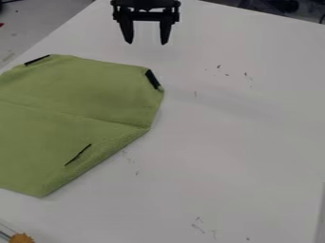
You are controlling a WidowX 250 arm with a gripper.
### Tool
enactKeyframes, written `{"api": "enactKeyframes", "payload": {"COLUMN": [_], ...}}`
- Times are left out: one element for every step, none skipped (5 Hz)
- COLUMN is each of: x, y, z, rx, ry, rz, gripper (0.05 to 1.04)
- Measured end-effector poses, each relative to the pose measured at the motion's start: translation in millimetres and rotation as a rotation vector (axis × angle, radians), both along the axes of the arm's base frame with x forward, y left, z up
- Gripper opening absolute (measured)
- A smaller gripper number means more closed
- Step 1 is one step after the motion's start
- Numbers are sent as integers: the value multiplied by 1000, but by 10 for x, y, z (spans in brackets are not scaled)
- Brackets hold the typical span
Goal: Unfold the cloth from top right
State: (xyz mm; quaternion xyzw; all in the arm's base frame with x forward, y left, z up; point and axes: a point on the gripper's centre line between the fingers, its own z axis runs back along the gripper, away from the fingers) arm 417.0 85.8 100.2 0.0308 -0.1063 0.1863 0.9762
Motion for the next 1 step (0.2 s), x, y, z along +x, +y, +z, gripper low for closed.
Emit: {"api": "enactKeyframes", "payload": {"x": [-3], "y": [-1], "z": [15], "rx": [2], "ry": [-2], "rz": [-7], "gripper": [1001]}}
